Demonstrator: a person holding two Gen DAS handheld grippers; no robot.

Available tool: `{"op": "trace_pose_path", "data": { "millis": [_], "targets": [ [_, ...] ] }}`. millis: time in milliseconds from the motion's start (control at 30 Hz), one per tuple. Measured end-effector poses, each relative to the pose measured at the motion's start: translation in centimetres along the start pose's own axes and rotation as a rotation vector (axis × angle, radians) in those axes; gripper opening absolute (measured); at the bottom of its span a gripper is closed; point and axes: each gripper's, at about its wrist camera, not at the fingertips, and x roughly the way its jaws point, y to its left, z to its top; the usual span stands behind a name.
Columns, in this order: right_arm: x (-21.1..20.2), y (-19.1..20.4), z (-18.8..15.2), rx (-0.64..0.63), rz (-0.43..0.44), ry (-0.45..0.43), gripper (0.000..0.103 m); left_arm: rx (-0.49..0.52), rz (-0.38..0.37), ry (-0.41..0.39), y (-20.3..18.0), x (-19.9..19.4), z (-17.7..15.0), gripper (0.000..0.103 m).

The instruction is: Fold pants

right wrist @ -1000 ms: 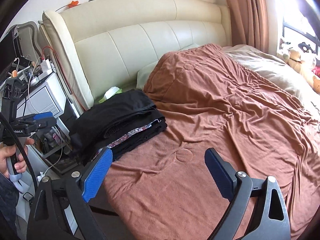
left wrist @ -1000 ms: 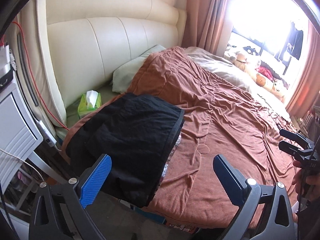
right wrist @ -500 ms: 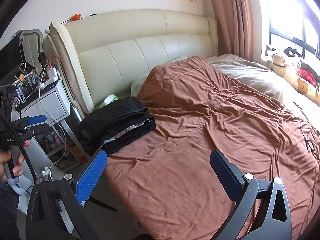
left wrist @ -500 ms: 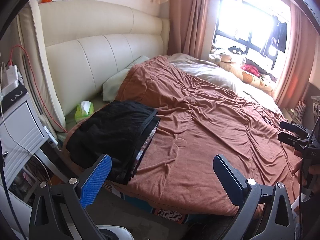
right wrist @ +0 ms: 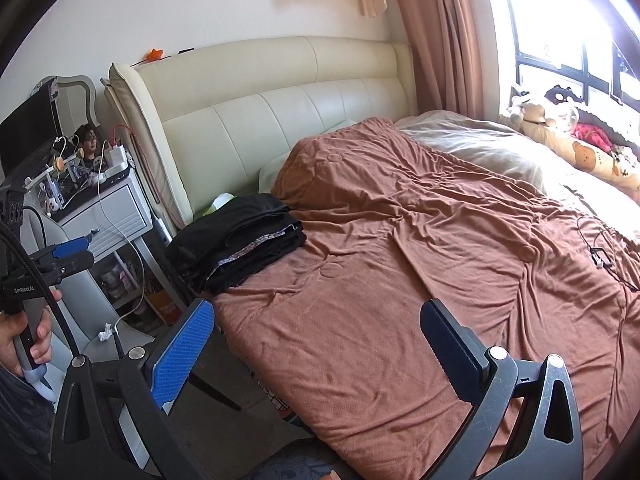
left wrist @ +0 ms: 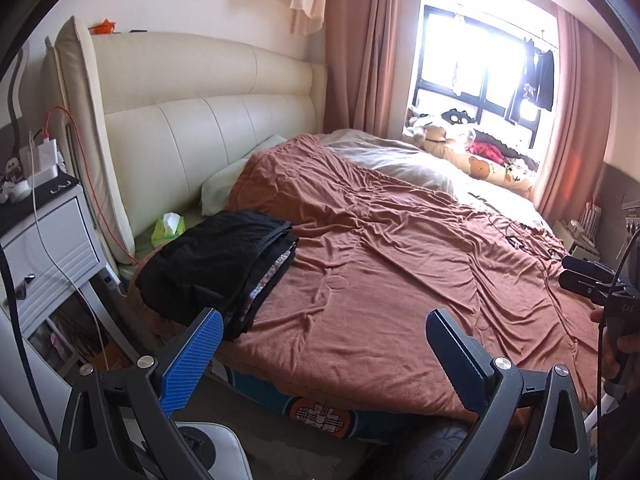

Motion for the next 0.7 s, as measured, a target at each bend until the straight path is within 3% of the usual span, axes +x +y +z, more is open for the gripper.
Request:
{"op": "trace_pose_path", "data": {
  "millis": [700],
  "targets": [
    [-10.6, 2.7, -12.1, 0.038, -0.13, -0.158, 0.103, 0.087, -0.037, -0.127, -5.0, -6.1, -7.6, 0.103]
  ]
}}
